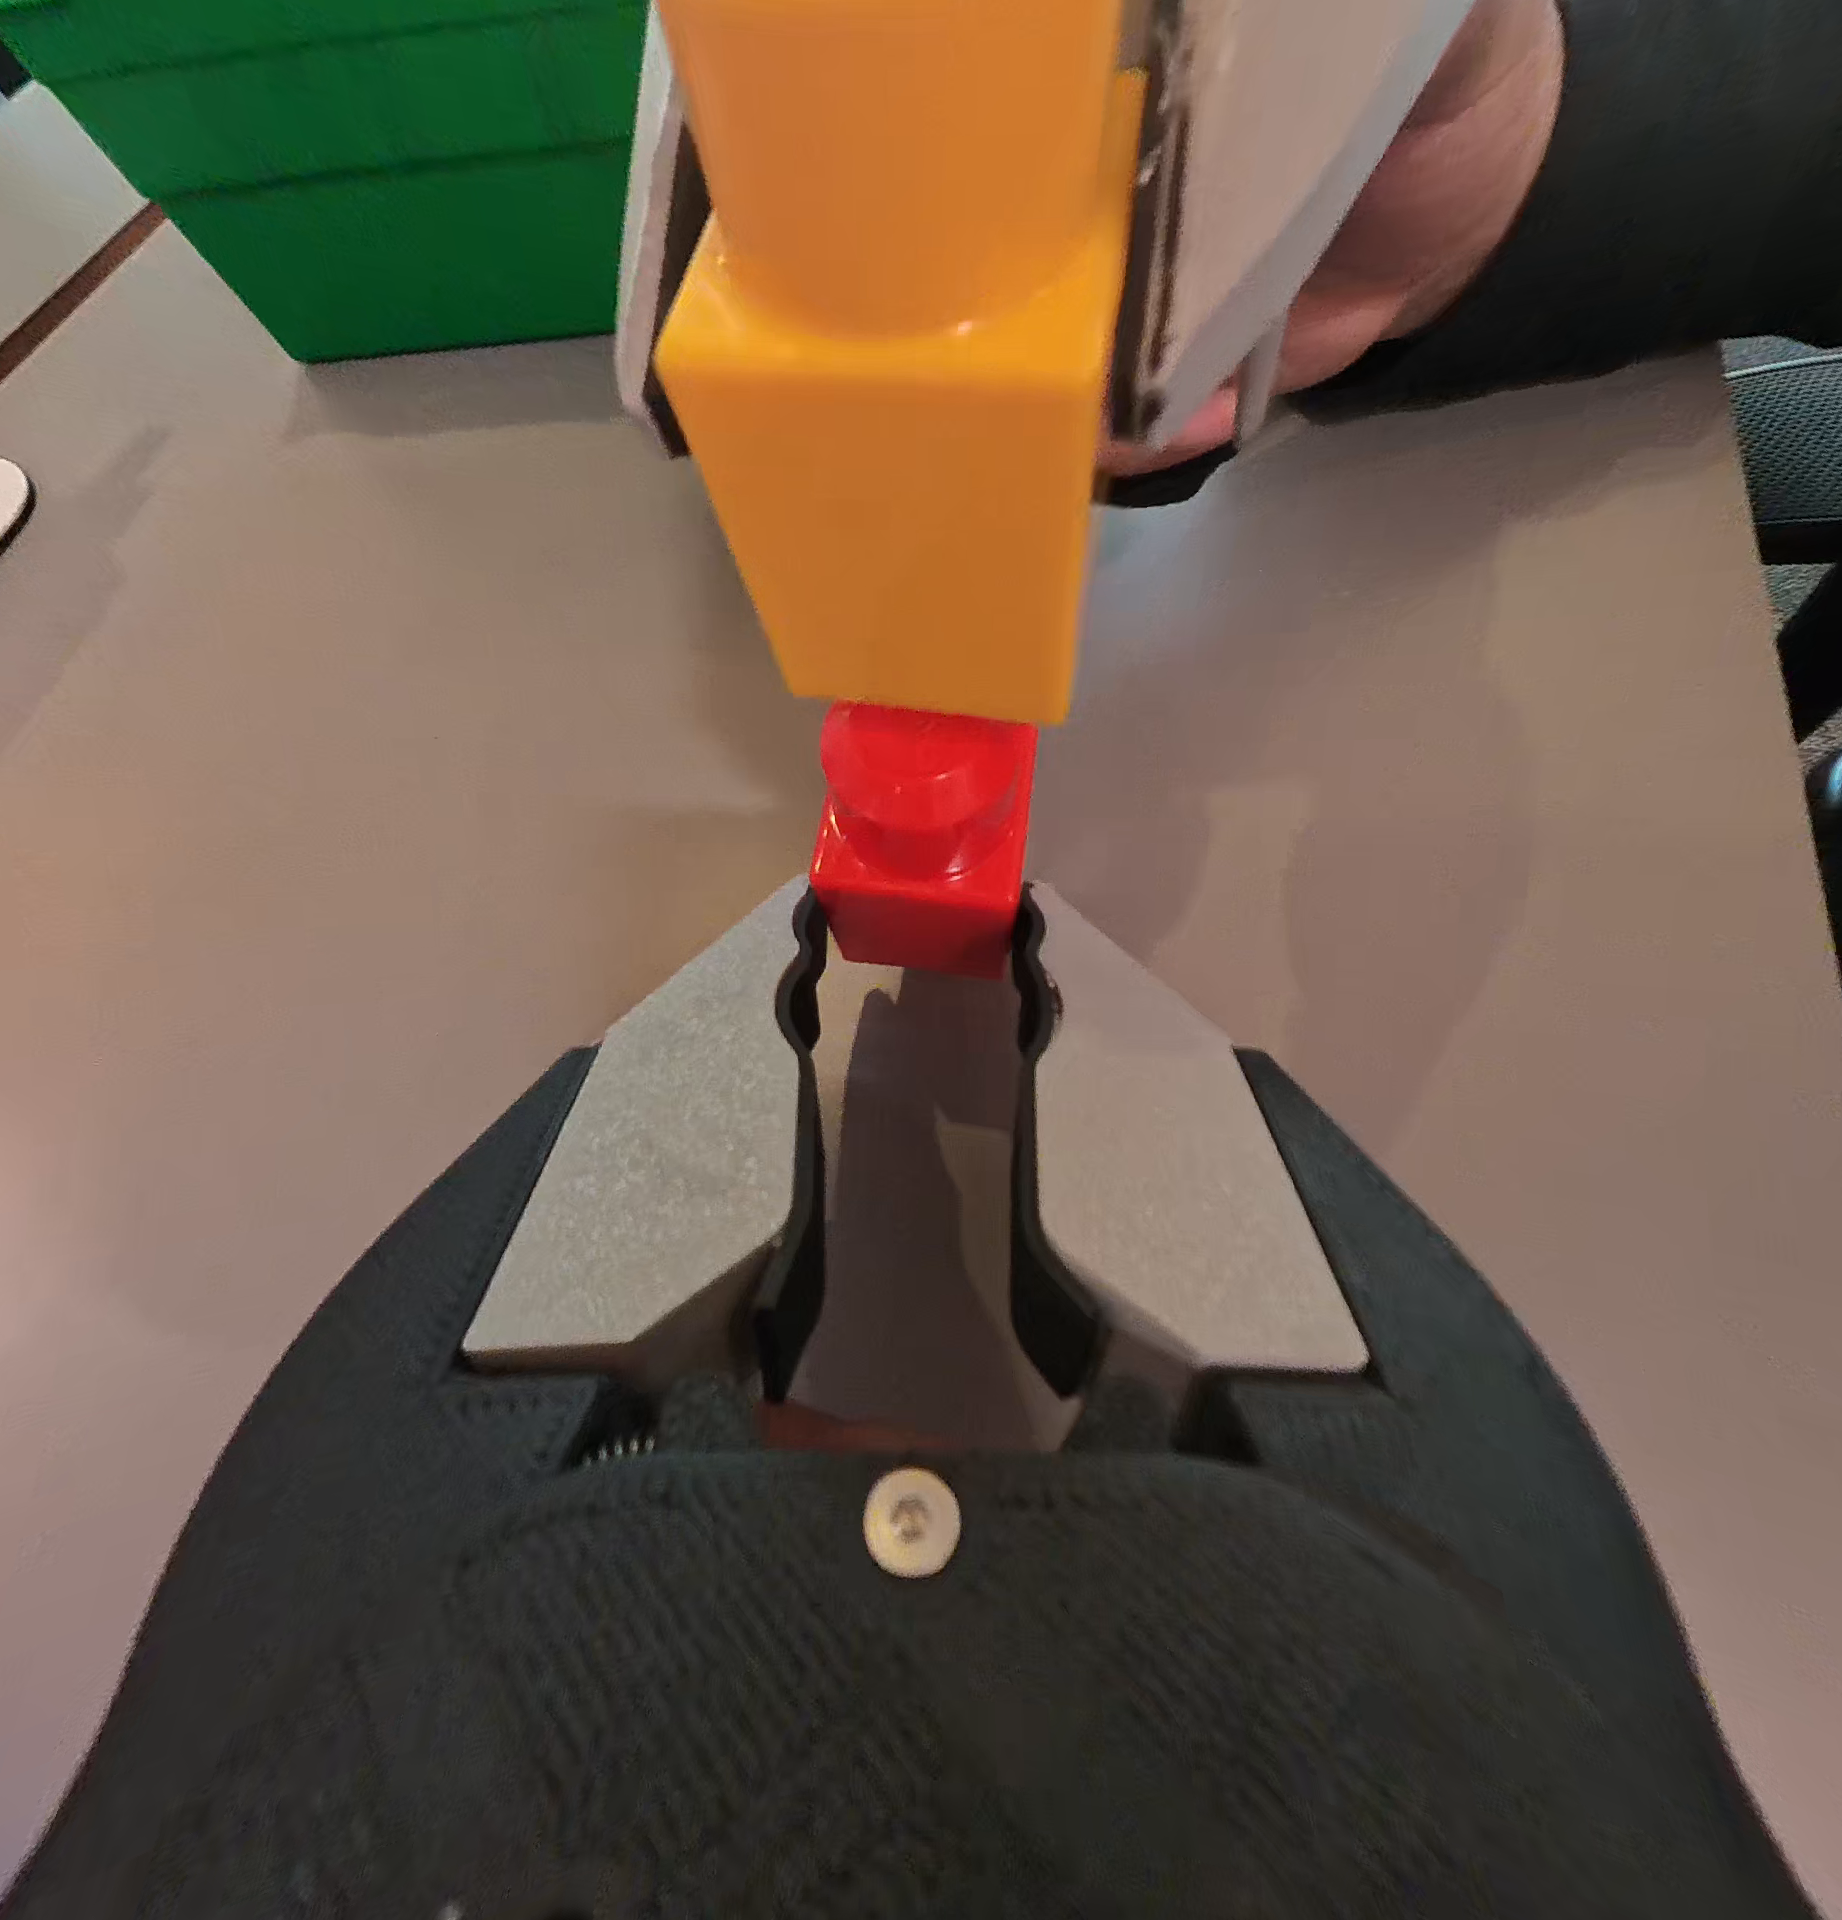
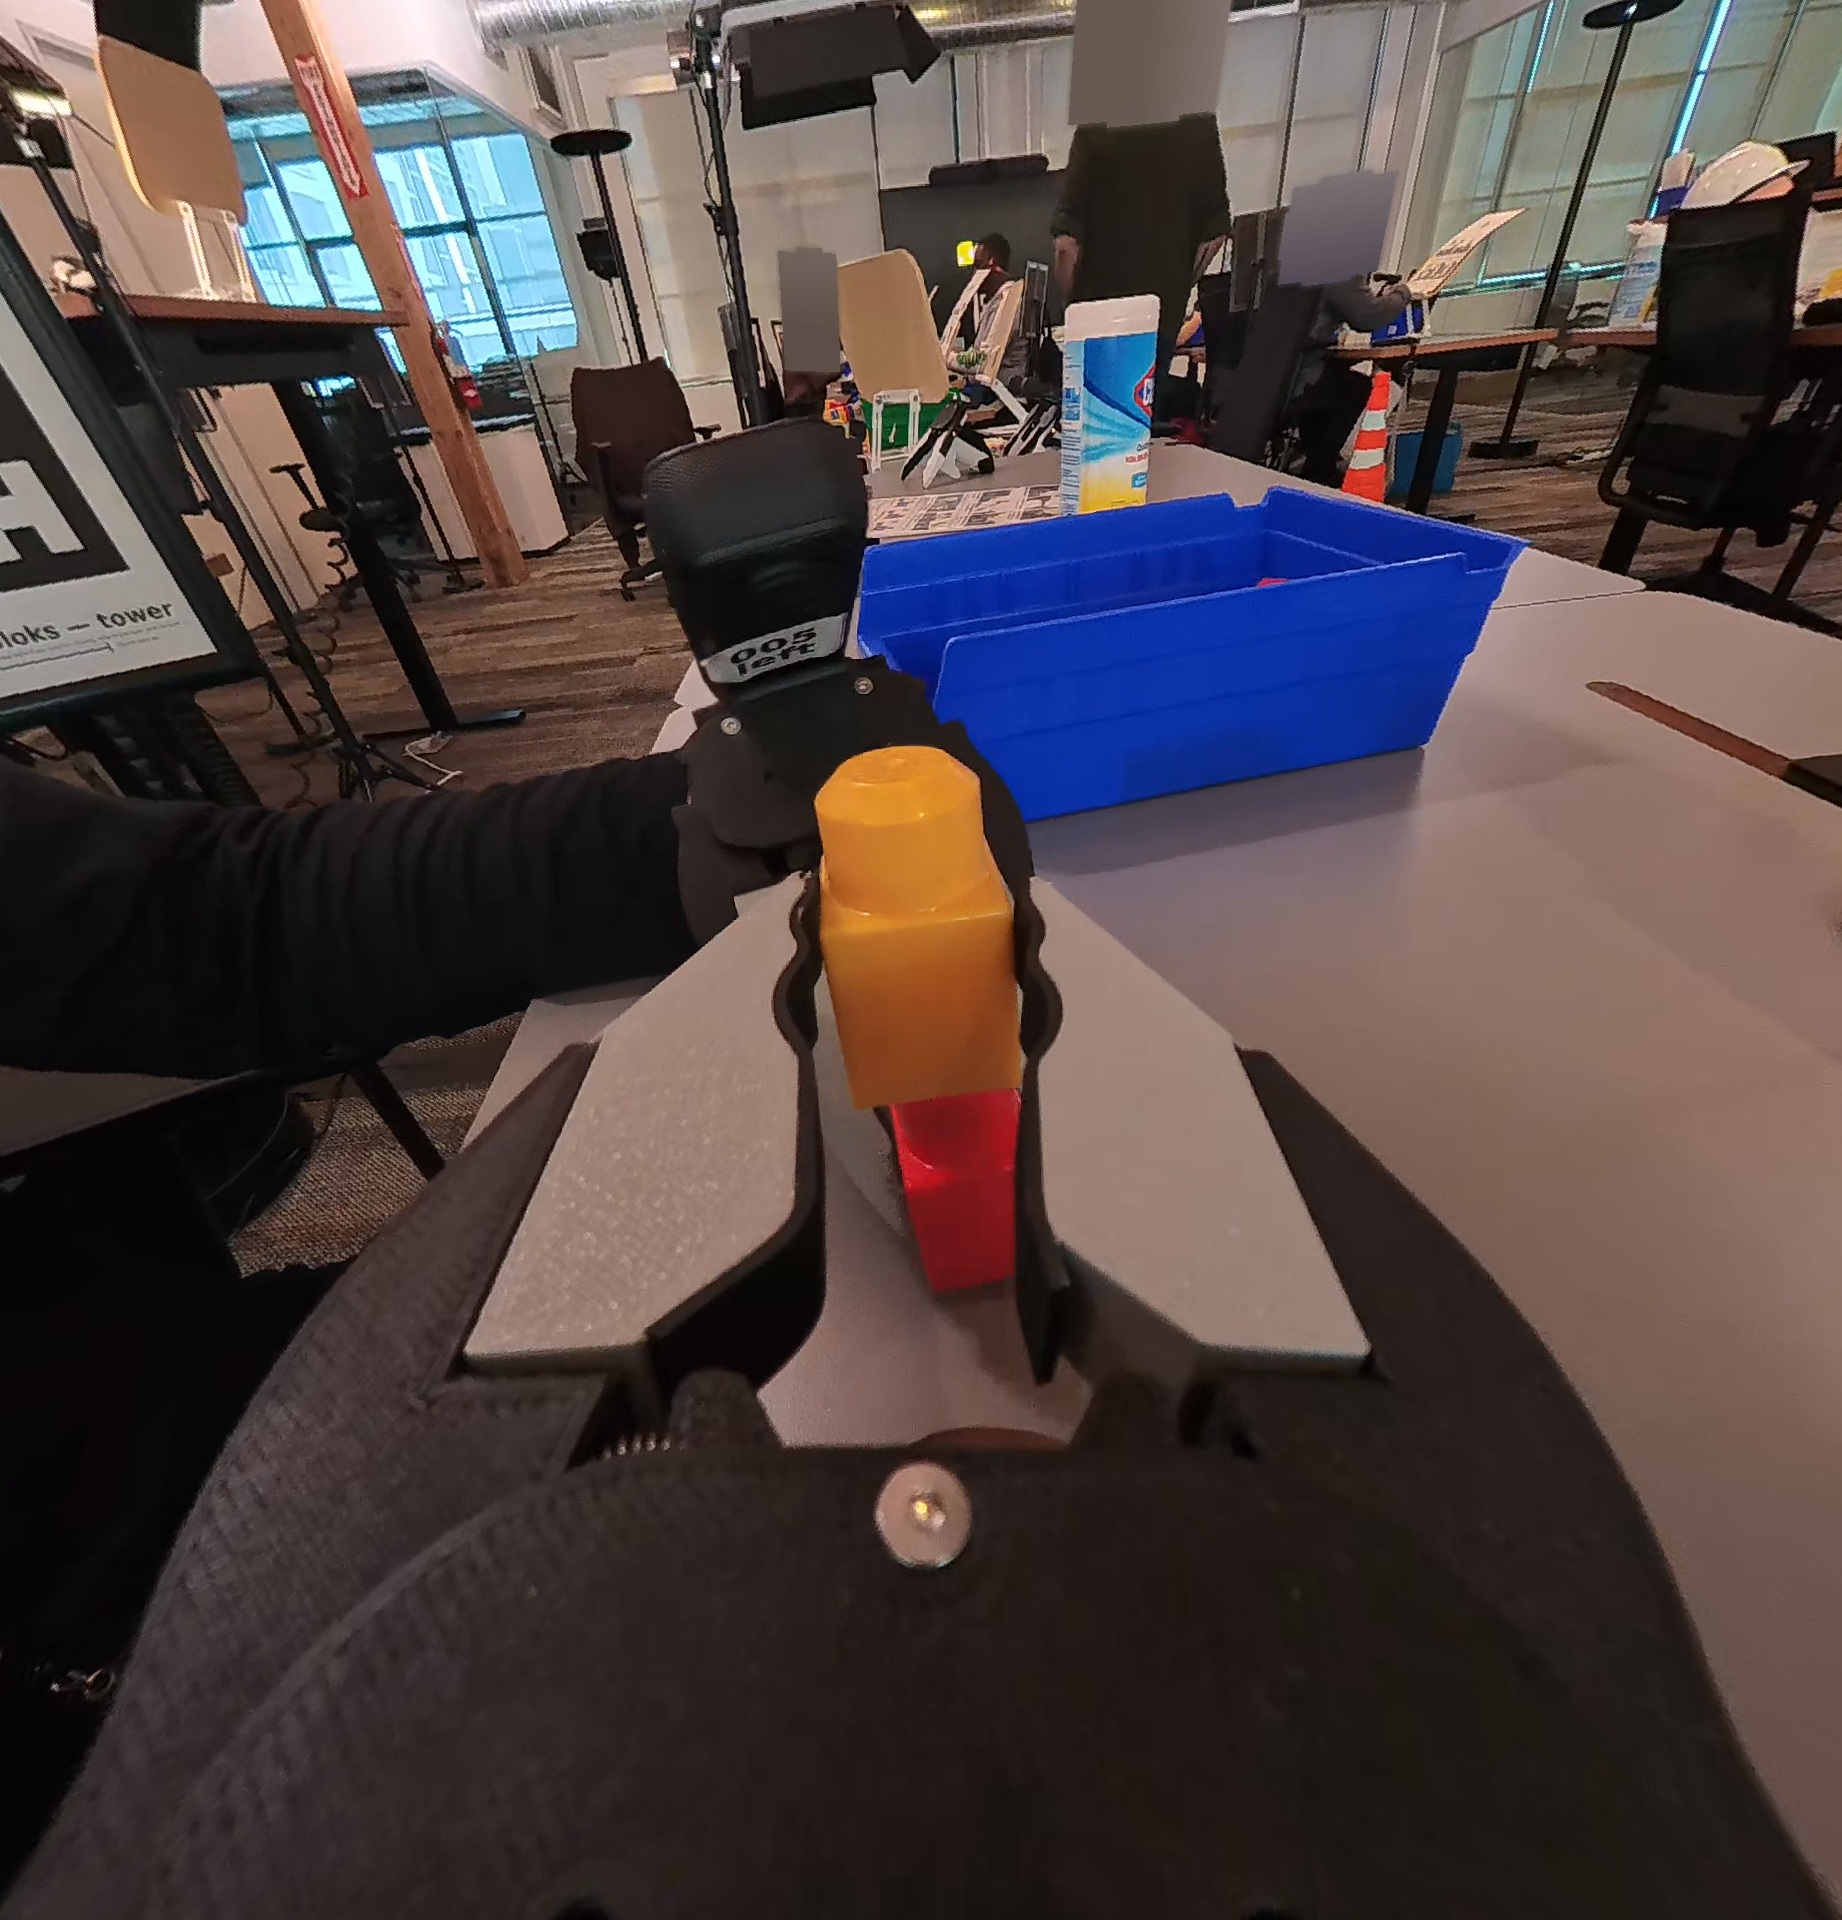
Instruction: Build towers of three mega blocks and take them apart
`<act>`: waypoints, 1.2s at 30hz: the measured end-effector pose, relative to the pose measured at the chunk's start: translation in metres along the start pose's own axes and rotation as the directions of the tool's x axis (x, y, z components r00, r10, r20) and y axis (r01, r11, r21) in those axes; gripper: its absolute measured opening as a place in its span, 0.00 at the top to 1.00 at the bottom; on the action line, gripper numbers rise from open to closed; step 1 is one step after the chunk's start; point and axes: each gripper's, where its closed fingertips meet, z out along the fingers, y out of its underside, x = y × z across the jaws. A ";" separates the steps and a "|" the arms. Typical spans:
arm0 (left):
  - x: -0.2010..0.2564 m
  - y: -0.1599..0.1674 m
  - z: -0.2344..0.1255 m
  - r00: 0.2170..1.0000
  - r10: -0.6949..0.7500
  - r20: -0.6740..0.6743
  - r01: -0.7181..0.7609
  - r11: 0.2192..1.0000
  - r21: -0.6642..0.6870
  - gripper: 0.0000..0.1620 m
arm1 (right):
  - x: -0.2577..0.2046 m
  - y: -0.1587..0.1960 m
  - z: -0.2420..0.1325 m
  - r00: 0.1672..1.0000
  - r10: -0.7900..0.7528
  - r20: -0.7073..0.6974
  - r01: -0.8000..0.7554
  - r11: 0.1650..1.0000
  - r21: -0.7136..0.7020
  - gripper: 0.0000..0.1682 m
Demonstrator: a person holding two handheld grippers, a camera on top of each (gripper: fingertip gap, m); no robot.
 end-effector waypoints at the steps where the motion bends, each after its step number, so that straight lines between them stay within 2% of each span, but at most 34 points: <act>1: 0.001 -0.002 0.001 1.000 0.005 0.001 -0.005 1.000 0.006 0.79 | 0.000 0.001 0.001 1.000 -0.002 -0.002 0.002 1.000 -0.004 0.80; 13: -0.001 -0.014 0.001 0.999 -0.024 0.026 0.022 0.997 0.070 0.79 | 0.006 0.018 0.004 0.999 -0.048 -0.025 0.045 0.994 -0.096 0.80; 19: 0.002 -0.018 -0.004 0.994 -0.103 -0.039 0.107 0.988 0.108 0.80 | 0.011 0.021 -0.002 0.991 -0.119 -0.059 0.109 0.982 -0.153 0.80; 23: 0.016 -0.022 -0.006 0.987 -0.099 -0.128 0.115 0.986 0.125 0.80 | -0.001 0.021 -0.005 0.991 -0.131 0.010 0.131 0.976 -0.173 0.80; 28: 0.043 -0.028 -0.010 0.960 -0.060 -0.273 0.103 0.984 0.146 0.80 | -0.026 0.021 -0.014 0.979 -0.006 0.204 0.044 0.982 -0.181 0.80; 31: 0.038 -0.024 -0.005 0.973 -0.052 -0.224 0.080 0.990 0.119 0.80 | -0.023 0.027 -0.015 0.980 0.024 0.198 0.022 0.974 -0.224 0.80; 36: 0.018 -0.016 0.000 0.991 -0.083 -0.103 0.091 0.993 0.071 0.80 | -0.001 0.040 -0.011 0.998 -0.049 0.047 0.062 0.950 -0.307 0.80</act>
